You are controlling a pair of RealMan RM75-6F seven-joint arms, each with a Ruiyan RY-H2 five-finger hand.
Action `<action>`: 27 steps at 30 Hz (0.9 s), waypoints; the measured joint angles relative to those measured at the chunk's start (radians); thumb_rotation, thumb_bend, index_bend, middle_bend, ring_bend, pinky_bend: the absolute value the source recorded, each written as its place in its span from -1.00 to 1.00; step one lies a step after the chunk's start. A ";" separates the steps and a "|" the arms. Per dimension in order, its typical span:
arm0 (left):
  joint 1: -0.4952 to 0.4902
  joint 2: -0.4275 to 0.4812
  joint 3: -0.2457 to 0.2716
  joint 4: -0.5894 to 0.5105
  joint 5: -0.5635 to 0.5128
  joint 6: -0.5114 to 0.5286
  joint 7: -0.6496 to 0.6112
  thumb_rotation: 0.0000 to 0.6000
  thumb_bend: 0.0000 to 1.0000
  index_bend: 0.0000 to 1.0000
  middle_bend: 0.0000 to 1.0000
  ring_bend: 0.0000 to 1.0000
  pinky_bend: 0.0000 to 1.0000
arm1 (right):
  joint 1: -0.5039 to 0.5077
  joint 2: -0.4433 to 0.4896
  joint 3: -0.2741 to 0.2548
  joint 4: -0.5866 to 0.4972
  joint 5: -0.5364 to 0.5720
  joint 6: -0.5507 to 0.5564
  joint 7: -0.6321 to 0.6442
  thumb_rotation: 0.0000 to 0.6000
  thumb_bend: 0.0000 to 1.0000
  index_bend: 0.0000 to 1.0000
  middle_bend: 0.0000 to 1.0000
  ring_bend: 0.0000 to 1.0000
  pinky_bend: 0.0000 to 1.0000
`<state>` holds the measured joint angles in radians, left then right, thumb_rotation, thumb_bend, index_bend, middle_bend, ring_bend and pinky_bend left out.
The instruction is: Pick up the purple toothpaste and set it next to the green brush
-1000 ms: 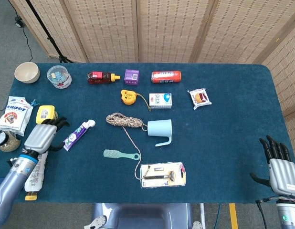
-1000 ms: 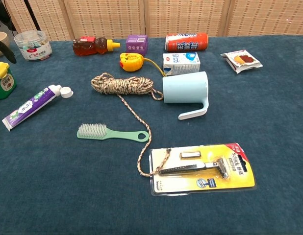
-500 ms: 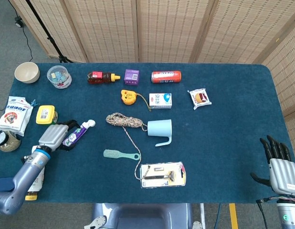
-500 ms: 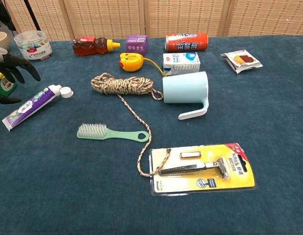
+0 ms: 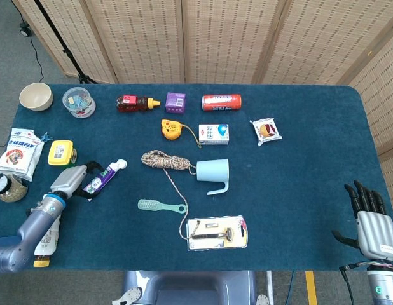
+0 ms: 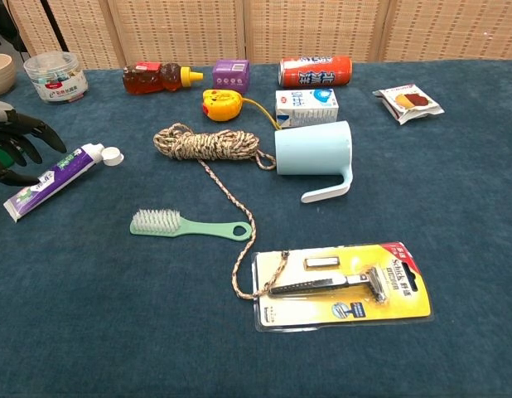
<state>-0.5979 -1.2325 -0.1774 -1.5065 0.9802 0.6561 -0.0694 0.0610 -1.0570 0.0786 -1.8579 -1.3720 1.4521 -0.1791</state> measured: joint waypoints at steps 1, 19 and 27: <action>-0.002 -0.006 -0.001 0.010 -0.001 -0.008 -0.017 1.00 -0.42 -0.48 -0.61 -0.48 -0.50 | 0.000 0.000 0.000 -0.001 0.000 0.001 -0.001 1.00 -0.69 -1.00 -1.00 -1.00 -1.00; -0.011 -0.048 -0.011 0.084 0.022 -0.065 -0.163 1.00 -0.42 -0.48 -0.61 -0.43 -0.49 | -0.007 0.006 -0.001 -0.015 0.003 0.010 -0.014 1.00 -0.69 -1.00 -1.00 -1.00 -1.00; 0.009 -0.034 -0.013 0.036 0.087 -0.061 -0.235 1.00 -0.42 -0.48 -0.61 -0.38 -0.49 | -0.013 0.011 -0.002 -0.022 0.002 0.021 -0.017 1.00 -0.69 -1.00 -1.00 -1.00 -1.00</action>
<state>-0.5887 -1.2662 -0.1908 -1.4705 1.0677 0.5948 -0.3044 0.0479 -1.0457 0.0769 -1.8796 -1.3701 1.4733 -0.1958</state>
